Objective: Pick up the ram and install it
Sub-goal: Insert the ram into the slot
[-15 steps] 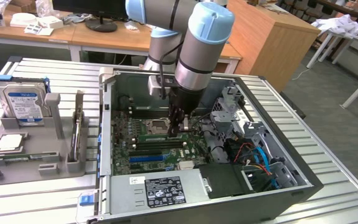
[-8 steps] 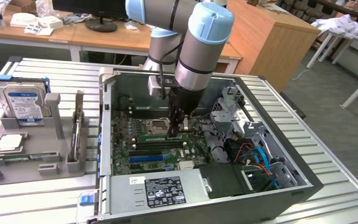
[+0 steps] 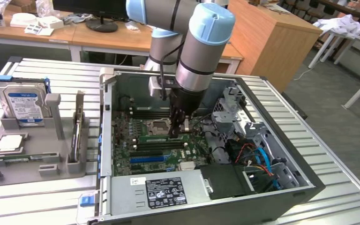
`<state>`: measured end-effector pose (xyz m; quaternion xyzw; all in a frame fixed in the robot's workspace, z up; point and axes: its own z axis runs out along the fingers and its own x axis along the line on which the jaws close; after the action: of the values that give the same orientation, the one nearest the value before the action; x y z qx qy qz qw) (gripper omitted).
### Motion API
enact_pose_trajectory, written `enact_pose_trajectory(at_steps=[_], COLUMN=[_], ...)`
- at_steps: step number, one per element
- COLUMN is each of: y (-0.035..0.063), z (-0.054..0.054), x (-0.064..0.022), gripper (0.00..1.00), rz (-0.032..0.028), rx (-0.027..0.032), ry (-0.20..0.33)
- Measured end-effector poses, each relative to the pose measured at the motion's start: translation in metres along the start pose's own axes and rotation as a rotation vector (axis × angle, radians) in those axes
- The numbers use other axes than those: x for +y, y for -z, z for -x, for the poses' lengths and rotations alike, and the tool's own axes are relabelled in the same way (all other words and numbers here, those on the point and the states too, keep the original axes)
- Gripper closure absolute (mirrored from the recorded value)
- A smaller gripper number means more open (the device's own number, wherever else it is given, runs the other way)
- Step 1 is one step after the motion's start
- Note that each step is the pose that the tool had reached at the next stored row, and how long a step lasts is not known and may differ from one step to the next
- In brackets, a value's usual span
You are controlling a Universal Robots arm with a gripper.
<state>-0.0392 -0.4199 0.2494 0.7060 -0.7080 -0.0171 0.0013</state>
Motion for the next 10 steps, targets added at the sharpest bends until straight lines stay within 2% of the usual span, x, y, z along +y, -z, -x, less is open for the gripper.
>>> enact_pose_trajectory(at_steps=[10], y=[-0.0037], z=[-0.0001], x=[0.0001], gripper=[0.89], rz=[0.0], rx=[0.0002], ry=[0.0])
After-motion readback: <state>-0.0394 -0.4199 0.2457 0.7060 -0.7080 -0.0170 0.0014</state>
